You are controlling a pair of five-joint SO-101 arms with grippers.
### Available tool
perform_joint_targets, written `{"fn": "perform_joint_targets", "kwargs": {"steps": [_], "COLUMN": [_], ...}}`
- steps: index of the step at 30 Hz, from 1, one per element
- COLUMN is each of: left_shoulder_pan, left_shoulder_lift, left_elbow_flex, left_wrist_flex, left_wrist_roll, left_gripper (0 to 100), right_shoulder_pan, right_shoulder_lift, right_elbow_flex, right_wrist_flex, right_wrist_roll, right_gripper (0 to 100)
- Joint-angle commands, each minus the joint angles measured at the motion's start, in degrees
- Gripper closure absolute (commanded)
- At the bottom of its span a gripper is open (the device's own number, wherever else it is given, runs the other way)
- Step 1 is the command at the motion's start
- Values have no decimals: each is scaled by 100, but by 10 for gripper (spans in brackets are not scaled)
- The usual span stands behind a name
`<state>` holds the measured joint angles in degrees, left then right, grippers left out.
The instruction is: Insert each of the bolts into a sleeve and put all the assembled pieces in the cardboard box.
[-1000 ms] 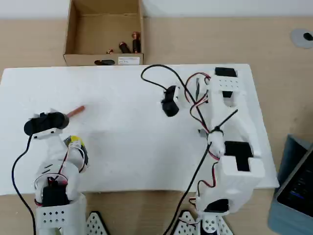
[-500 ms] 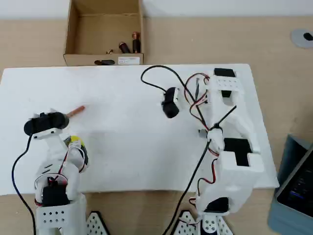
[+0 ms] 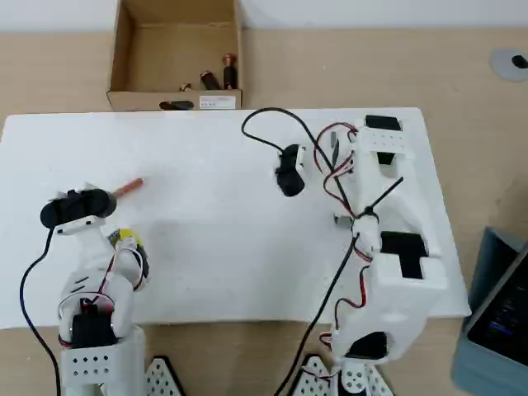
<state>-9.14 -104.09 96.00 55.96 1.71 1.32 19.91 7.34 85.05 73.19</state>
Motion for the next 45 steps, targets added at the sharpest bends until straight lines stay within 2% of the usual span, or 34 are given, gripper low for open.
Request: {"fn": "perform_joint_targets", "kwargs": {"steps": [1, 18, 23, 29, 37, 45], "left_shoulder_pan": [-53, -53, -53, -53, -53, -53], "left_shoulder_lift": [-31, -31, -31, -31, -31, -31], "left_elbow_flex": [-18, -18, -18, -18, -18, -18], "left_wrist_flex": [-79, -79, -79, -79, -79, -79], "left_wrist_roll": [35, 35, 35, 35, 35, 35], "left_gripper": [998, 998, 998, 998, 998, 998], "right_shoulder_pan": [215, 426, 418, 330, -48, -462], "right_shoulder_lift": [286, 330, 330, 286, 286, 286], "right_elbow_flex": [-13, 22, -4, -57, -1191, -2615], "right_wrist_flex": [123, 70, 70, 123, 527, 1073], "right_wrist_roll": [132, 149, 149, 105, -475, -1626], "right_gripper": [846, 850, 989, 988, 988, 988]}}
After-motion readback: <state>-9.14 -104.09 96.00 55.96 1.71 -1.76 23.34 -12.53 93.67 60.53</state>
